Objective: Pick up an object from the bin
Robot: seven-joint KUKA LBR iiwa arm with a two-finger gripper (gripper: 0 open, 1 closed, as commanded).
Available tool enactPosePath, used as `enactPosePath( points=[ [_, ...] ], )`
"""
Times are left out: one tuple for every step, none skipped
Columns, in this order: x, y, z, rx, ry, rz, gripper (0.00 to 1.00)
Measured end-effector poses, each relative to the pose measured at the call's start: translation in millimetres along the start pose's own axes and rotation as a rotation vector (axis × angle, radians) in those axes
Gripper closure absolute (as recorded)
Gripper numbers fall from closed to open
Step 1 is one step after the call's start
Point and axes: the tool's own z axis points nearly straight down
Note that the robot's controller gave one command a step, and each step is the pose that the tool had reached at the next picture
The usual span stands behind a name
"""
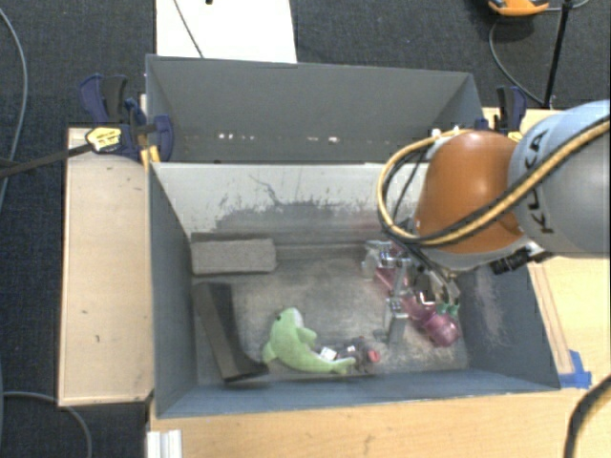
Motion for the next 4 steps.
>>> enactPosePath(
  points=[
    [-1.8,0,-4,0.000,-0.008,0.000,0.00],
    [11.3,8,29,0.001,-0.013,-0.040,0.00],
    [35.8,18,76,0.000,-0.010,-0.287,1.00],
    [35.8,18,76,0.000,-0.010,-0.287,1.00]
  ],
)
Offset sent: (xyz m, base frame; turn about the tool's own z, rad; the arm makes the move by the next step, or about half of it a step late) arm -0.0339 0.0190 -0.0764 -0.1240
